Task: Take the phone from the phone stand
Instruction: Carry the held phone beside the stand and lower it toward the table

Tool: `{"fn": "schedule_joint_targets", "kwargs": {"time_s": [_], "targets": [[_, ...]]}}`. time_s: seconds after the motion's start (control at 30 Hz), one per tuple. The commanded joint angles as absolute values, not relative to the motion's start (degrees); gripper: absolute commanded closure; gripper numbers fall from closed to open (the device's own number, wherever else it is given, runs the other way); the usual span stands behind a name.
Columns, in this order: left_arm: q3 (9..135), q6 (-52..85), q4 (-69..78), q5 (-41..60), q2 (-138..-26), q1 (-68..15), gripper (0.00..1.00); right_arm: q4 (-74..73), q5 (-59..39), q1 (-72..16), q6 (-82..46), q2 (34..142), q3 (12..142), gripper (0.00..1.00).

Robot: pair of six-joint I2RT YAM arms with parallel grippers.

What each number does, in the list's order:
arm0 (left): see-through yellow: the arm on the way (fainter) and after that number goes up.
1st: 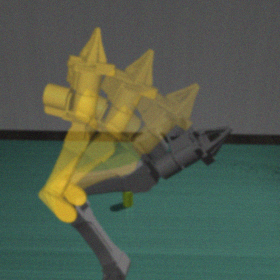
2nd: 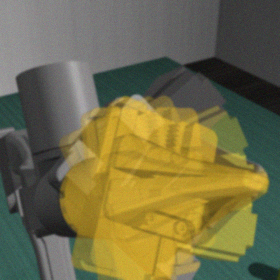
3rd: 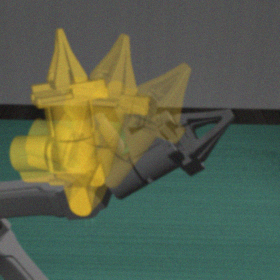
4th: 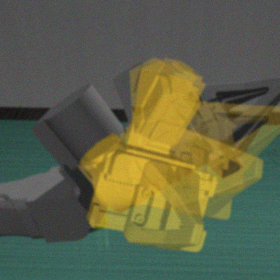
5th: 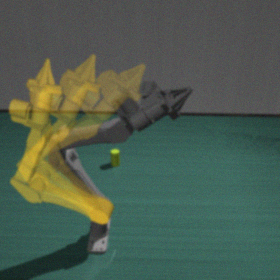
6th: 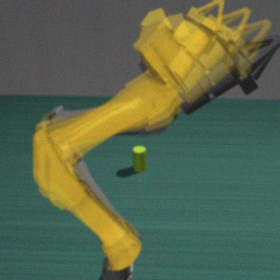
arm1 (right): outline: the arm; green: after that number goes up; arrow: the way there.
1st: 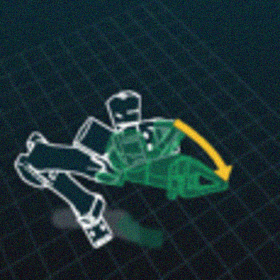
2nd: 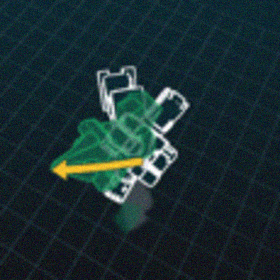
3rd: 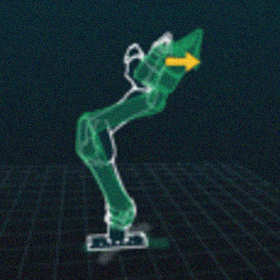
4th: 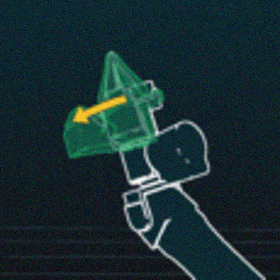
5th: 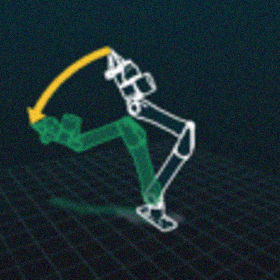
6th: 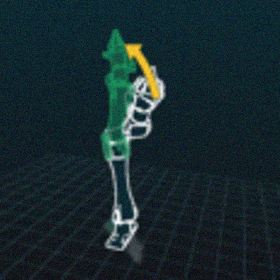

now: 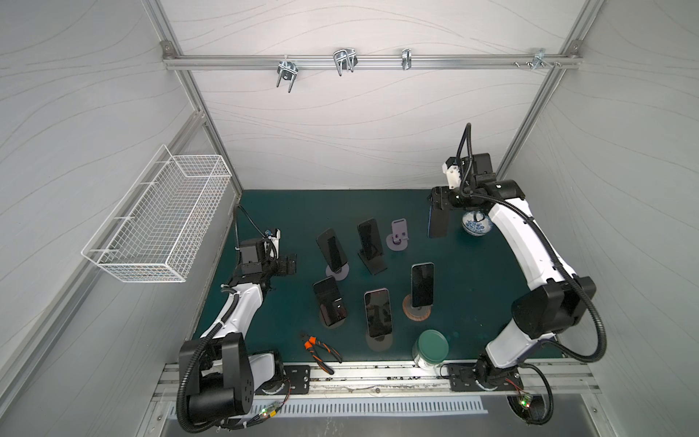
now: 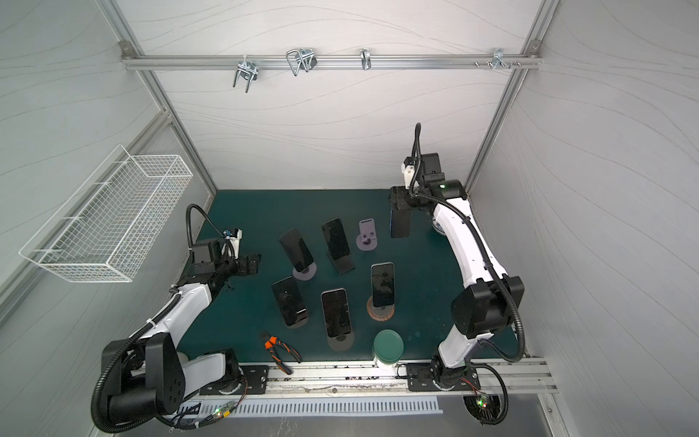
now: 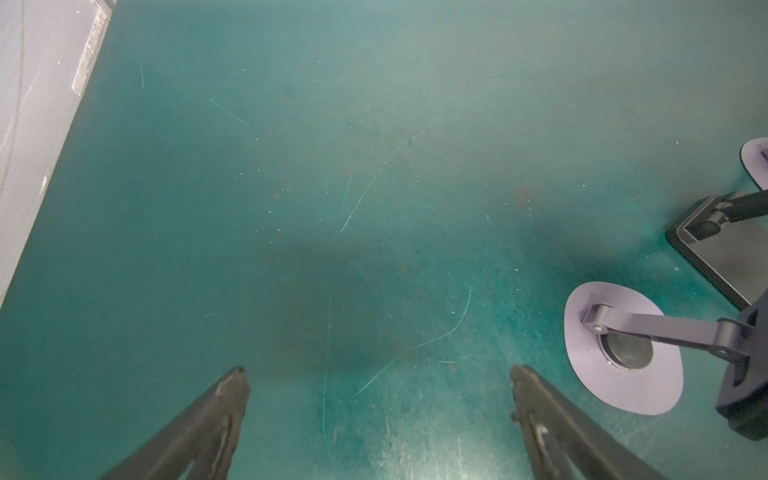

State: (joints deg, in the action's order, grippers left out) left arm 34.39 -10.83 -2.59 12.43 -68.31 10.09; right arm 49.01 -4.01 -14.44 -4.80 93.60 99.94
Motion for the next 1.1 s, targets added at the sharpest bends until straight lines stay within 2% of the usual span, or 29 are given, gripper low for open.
{"fn": "schedule_joint_targets", "kwargs": {"time_s": [0.0,0.27,0.7,1.07], "targets": [[35.39,-11.82,-1.46,12.59,-67.95,10.23,0.0,51.51,-5.91,-14.27,-5.42,90.57,96.85,0.38],[34.74,-11.74,-0.94,12.44,-67.26,10.28,0.0,50.72,-5.16,-14.24,-6.77,90.85,88.92,0.38],[35.19,-11.89,-1.31,12.81,-67.79,10.24,0.0,51.6,0.02,-14.65,-9.02,99.45,86.39,0.4],[35.11,-12.74,-1.71,14.39,-67.46,10.26,0.02,47.99,-0.01,-15.29,-9.86,101.14,78.26,0.38]]}}
